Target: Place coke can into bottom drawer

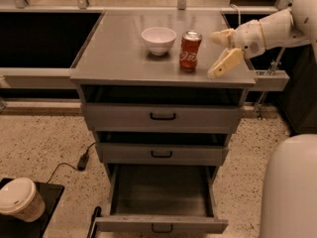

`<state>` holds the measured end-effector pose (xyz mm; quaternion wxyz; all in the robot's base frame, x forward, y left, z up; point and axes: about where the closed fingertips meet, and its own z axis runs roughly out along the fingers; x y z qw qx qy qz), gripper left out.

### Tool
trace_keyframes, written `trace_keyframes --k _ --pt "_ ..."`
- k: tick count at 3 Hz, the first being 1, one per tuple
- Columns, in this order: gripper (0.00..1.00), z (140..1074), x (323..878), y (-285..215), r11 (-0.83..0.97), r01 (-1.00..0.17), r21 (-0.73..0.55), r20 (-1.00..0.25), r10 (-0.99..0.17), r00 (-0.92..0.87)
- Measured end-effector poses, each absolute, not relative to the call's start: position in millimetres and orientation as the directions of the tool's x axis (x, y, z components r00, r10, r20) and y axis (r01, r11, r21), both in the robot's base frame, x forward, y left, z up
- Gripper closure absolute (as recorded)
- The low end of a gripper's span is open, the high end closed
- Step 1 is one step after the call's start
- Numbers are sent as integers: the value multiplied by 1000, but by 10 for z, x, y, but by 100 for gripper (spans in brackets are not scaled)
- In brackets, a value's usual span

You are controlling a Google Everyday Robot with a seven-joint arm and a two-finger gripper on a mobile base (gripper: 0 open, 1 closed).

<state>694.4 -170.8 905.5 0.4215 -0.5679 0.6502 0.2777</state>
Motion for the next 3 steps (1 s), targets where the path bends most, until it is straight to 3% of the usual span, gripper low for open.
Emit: trace_keyframes --k 1,3 --pt "0 9302 7388 -1440 257 -954 -156 -891 -453 23" --pt "0 9531 7421 -1465 269 -941 -207 -892 -447 68"
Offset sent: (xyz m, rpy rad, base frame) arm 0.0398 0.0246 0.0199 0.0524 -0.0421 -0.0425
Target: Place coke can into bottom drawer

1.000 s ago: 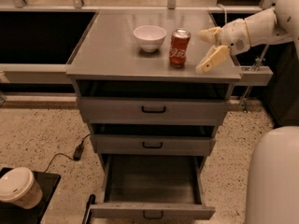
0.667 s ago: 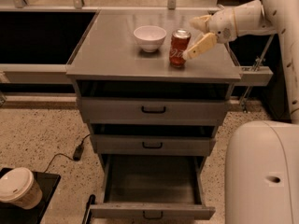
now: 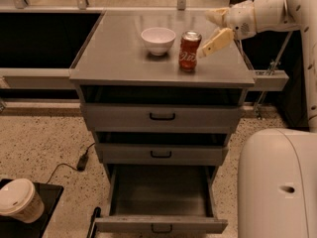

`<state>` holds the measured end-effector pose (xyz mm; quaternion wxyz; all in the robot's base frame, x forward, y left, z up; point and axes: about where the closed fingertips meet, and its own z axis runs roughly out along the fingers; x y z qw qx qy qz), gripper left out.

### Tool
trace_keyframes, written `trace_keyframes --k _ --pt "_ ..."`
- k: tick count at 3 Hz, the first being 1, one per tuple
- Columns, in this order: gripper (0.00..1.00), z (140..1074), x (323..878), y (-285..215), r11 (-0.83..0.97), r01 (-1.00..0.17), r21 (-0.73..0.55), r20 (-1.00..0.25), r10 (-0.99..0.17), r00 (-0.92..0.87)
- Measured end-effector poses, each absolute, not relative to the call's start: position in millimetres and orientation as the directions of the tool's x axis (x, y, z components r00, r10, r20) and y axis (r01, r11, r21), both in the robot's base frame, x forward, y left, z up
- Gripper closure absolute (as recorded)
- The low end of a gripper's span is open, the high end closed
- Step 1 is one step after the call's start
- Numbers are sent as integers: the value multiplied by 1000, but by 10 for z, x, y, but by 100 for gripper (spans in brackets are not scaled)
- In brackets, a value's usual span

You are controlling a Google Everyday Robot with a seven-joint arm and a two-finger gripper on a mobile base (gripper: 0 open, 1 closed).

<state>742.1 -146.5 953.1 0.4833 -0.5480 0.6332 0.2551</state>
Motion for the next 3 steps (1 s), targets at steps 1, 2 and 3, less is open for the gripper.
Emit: trace_keyframes --k 1,2,3 --pt "0 9434 7534 -1377 274 -943 -188 -911 -407 63" --pt "0 9253 7650 -1098 241 -960 -141 -934 -353 48" --pt "0 9105 7693 -844 198 -975 -106 -943 -332 35"
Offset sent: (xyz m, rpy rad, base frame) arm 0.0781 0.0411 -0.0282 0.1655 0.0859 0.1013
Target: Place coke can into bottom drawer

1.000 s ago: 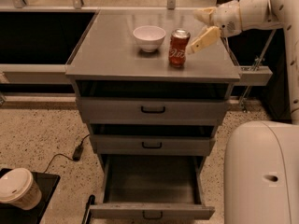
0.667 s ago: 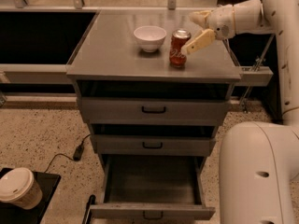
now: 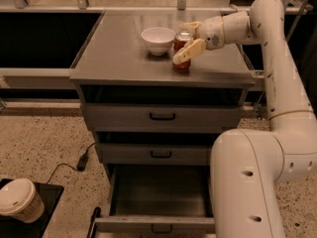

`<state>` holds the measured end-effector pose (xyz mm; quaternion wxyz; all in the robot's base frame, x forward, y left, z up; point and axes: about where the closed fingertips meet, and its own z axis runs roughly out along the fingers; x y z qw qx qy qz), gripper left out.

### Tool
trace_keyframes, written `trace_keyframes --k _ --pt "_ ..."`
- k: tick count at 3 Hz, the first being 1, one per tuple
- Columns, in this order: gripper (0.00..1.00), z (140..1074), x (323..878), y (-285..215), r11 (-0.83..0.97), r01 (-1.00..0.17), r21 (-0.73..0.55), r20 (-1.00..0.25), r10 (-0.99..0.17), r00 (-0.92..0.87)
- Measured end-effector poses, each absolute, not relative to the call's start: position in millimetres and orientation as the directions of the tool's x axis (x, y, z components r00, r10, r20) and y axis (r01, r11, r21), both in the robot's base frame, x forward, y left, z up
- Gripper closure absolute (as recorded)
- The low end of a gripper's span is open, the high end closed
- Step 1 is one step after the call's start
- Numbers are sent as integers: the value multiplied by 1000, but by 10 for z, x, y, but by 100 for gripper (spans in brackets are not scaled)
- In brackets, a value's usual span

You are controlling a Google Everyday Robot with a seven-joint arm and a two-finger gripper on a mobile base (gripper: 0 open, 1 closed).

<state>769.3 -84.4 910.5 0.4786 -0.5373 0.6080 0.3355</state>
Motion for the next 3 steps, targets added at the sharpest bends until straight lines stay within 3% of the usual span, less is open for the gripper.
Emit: trace_keyframes --k 2,3 --pt "0 8976 7732 -851 205 -976 -78 -945 -327 7" --pt "19 8976 7732 -851 205 -976 -78 -945 -327 7"
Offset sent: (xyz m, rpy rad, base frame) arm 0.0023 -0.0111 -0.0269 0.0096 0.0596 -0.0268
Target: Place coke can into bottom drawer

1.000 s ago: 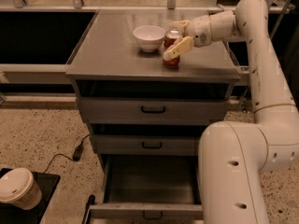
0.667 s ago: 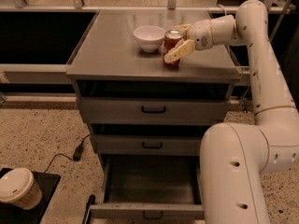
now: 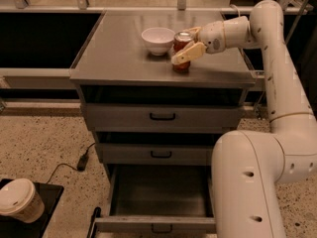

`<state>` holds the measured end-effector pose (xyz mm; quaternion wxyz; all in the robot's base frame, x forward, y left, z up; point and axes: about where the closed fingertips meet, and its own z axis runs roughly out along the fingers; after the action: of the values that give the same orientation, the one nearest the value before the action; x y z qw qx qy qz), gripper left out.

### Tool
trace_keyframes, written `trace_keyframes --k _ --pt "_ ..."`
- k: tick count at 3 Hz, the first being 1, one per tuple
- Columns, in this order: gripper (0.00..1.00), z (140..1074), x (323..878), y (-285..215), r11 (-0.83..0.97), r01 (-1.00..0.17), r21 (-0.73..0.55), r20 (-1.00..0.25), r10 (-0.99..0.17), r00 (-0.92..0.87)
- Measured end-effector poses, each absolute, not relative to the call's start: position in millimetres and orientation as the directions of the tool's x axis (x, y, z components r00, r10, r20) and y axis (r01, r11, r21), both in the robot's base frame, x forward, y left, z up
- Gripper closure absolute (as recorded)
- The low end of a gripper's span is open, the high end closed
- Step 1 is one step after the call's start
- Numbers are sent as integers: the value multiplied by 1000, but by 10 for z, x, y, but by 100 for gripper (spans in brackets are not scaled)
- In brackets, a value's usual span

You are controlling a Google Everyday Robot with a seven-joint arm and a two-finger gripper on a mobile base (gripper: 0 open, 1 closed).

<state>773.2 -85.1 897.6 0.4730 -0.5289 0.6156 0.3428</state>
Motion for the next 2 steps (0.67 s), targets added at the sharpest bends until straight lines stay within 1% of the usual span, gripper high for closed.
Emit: trace_keyframes --k 2 --pt "66 8976 7732 -851 205 -976 -78 -945 -327 7"
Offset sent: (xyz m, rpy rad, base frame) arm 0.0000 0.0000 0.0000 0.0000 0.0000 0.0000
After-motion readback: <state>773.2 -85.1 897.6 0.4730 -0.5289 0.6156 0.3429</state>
